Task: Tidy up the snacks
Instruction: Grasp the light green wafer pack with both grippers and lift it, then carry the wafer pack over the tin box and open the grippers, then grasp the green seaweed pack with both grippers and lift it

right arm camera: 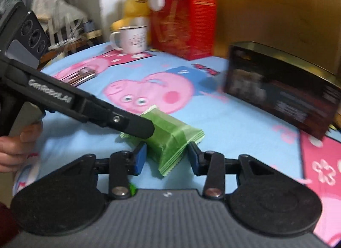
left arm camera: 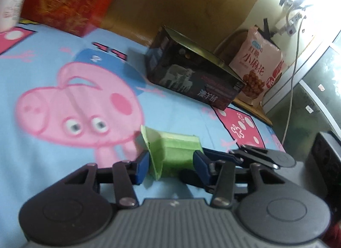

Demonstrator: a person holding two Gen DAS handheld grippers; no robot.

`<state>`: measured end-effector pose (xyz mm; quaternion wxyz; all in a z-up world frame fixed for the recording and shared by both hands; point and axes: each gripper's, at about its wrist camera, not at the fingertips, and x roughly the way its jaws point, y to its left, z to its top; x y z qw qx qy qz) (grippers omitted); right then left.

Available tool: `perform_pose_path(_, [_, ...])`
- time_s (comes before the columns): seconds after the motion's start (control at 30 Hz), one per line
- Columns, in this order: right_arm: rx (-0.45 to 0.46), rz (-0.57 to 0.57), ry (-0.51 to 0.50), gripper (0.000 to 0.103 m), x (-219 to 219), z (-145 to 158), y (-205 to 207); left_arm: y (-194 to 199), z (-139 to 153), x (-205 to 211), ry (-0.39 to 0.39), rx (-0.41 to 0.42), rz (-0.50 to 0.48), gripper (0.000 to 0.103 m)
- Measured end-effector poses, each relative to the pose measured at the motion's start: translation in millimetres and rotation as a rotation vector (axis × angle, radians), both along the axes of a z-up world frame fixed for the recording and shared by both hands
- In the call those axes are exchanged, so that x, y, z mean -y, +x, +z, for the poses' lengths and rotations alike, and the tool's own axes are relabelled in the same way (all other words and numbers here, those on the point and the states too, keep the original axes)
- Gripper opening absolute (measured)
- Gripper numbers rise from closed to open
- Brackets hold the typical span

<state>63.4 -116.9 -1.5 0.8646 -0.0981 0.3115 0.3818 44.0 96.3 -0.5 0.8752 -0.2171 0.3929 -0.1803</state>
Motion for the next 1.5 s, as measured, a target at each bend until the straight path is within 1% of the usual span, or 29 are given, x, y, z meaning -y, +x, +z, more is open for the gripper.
perform_pose_path(0.1, [0.002,-0.062,0.013,0.039,24.2,2.5,1.2,16.9,1.0,23.6,0.006,-0.004,-0.055,0.045])
perform_pose_path(0.2, [0.018,-0.12,0.025,0.038,47.1,6.7,-1.5,24.0,5.2,49.1,0.029,0.025,-0.119,0.045])
perform_pose_path(0.33, [0.1,-0.169,0.046,0.038,60.4,25.3,2.1,38.9,26.4,65.6,0.014,0.097,-0.156,0.045])
perform_pose_path(0.43, [0.177,-0.189,0.063,0.037,60.3,43.6,18.4,58.4,49.5,69.9,0.017,0.155,-0.145,0.045])
perform_pose_path(0.53, [0.231,-0.205,0.074,0.036,55.9,57.4,43.7,83.2,69.9,74.5,0.053,0.212,-0.119,0.045])
perform_pose_path(0.63, [0.249,-0.232,0.076,0.034,50.0,64.5,77.0,111.6,80.1,80.6,0.083,0.233,-0.096,0.045])
perform_pose_path(0.67, [0.253,-0.246,0.074,0.032,49.1,64.5,88.9,120.7,81.1,80.6,0.085,0.238,-0.092,0.046])
perform_pose_path(0.7, [0.255,-0.262,0.073,0.034,47.8,63.3,99.0,130.8,80.7,81.7,0.091,0.239,-0.079,0.048])
perform_pose_path(0.73, [0.246,-0.279,0.081,0.034,47.9,61.5,109.0,138.3,79.3,82.5,0.107,0.235,-0.058,0.053])
perform_pose_path(0.8, [0.223,-0.307,0.095,0.034,52.7,58.7,116.8,144.5,77.1,78.7,0.143,0.235,-0.006,0.053])
perform_pose_path(0.83, [0.209,-0.32,0.111,0.034,55.8,57.5,117.7,144.0,74.3,74.5,0.14,0.23,0.016,0.053])
perform_pose_path(0.9, [0.197,-0.329,0.152,0.034,62.1,54.5,109.7,138.6,68.8,65.3,0.093,0.219,0.025,0.053])
perform_pose_path(0.93, [0.197,-0.333,0.167,0.034,66.5,52.6,102.5,133.4,66.6,62.3,0.087,0.218,0.03,0.053])
perform_pose_path(1.03, [0.182,-0.348,0.204,0.035,77.6,46.7,81.4,113.0,65.2,55.1,0.105,0.244,0.044,0.054])
perform_pose_path(1.07, [0.161,-0.347,0.226,0.035,82.4,44.0,74.1,104.0,64.6,53.6,0.108,0.246,0.042,0.054])
perform_pose_path(1.17, [0.088,-0.346,0.28,0.043,92.8,32.8,52.0,77.1,61.2,49.2,0.09,0.246,0.017,0.054])
perform_pose_path(1.2, [0.064,-0.344,0.288,0.043,94.5,28.4,46.3,66.4,57.8,49.3,0.089,0.241,0.007,0.054])
perform_pose_path(1.27, [0.0,-0.339,0.299,0.043,96.4,17.7,35.4,52.5,48.9,51.9,0.093,0.212,-0.02,0.055])
perform_pose_path(1.37, [-0.088,-0.325,0.309,0.045,95.8,5.6,21.2,28.1,30.5,53.2,0.087,0.146,-0.062,0.055])
perform_pose_path(1.5, [-0.188,-0.24,0.338,0.045,88.7,-4.3,0.8,-5.7,9.7,48.5,0.069,0.076,-0.105,0.055])
